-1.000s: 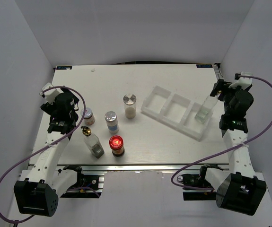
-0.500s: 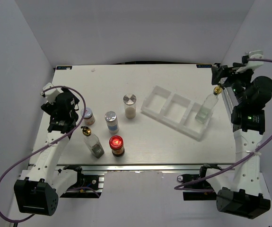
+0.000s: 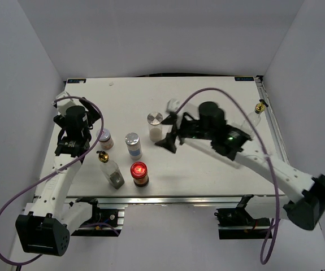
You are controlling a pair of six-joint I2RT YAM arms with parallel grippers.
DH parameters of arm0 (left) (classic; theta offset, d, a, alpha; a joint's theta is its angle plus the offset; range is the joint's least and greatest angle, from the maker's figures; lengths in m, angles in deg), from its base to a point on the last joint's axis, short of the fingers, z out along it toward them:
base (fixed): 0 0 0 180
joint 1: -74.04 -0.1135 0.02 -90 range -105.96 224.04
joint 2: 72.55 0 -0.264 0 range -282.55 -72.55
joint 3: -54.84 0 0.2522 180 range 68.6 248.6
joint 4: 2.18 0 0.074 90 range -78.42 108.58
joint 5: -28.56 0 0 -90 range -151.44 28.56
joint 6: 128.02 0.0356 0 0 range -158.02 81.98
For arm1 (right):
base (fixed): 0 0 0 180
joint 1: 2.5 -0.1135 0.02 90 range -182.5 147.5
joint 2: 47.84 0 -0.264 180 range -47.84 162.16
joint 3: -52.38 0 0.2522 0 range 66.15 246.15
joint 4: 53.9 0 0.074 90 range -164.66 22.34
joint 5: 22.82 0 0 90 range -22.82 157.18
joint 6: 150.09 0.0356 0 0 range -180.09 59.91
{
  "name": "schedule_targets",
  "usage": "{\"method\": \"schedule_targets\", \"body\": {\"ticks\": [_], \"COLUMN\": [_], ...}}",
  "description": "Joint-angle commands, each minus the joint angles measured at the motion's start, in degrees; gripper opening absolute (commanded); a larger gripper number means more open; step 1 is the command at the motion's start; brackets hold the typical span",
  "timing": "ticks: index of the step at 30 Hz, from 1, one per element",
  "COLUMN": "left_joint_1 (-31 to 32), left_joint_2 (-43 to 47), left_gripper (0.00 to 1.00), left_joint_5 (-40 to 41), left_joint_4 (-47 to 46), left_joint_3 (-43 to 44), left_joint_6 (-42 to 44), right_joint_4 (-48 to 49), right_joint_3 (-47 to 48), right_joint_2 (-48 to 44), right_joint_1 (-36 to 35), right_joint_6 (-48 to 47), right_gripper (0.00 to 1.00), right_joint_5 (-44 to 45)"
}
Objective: Organize the condiment bottles
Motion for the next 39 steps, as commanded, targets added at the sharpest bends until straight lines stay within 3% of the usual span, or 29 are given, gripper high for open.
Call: {"method": "schedule_targets", "body": {"ticks": [1, 7, 10, 13, 22, 27, 31, 32, 34, 35, 36, 39], "left_joint_1": [-0.2, -0.1, -0.1, -0.1, -0.1, -0.1, -0.1, -0.1, -0.2, -0.1, -0.1, -0.1], "left_joint_2": [1.9, 1.3, 1.7, 2.3, 3.0, 3.4, 3.7, 3.8, 3.9, 4.1, 4.0, 4.1], "left_gripper": [0.98, 0.98, 0.98, 0.98, 0.98, 0.98, 0.98, 0.98, 0.98, 0.98, 0.98, 0.98], "left_joint_5": [-7.0, -6.4, -6.1, -6.0, -4.0, -2.4, -1.1, -1.0, -0.5, -0.3, -0.2, 0.5], "left_joint_4": [-2.6, -2.2, -2.5, -3.4, -3.4, -3.0, -2.8, -2.6, -2.5, -2.5, -2.4, -2.2], "left_joint_3": [0.1, 0.3, -0.3, -1.2, -2.1, -2.2, -2.4, -2.4, -2.4, -2.5, -2.5, -2.4], "left_joint_6": [1.1, 1.2, 1.4, 1.5, 1.3, 1.0, 0.9, 0.9, 0.8, 0.7, 0.6, 0.5], "right_joint_4": [4.6, 16.6, 22.2, 29.7, 33.7, 33.2, 31.2, 30.6, 29.3, 28.9, 28.8, 28.5], "right_joint_3": [2.0, 7.1, 8.1, 8.1, 15.6, 18.1, 20.1, 20.5, 21.2, 21.3, 21.3, 21.3], "right_joint_2": [6.6, 20.2, 23.3, 25.7, 35.5, 38.7, 40.7, 40.9, 41.0, 40.9, 40.5, 38.8], "right_joint_1": [-8.9, -21.2, -24.3, -25.1, -28.2, -28.7, -29.1, -29.1, -29.2, -29.2, -29.2, -29.1], "right_joint_6": [-3.7, -1.7, -2.4, 1.7, 7.1, 8.5, 10.0, 10.0, 10.2, 10.2, 10.3, 9.3], "right_gripper": [0.89, 0.89, 0.89, 0.89, 0.89, 0.83, 0.64, 0.5, 0.33, 0.13, 0.03, 0.0], "right_joint_5": [0.8, 0.5, 6.9, 7.7, 9.9, 9.5, 8.6, 7.8, 7.2, 6.6, 6.3, 4.8]}}
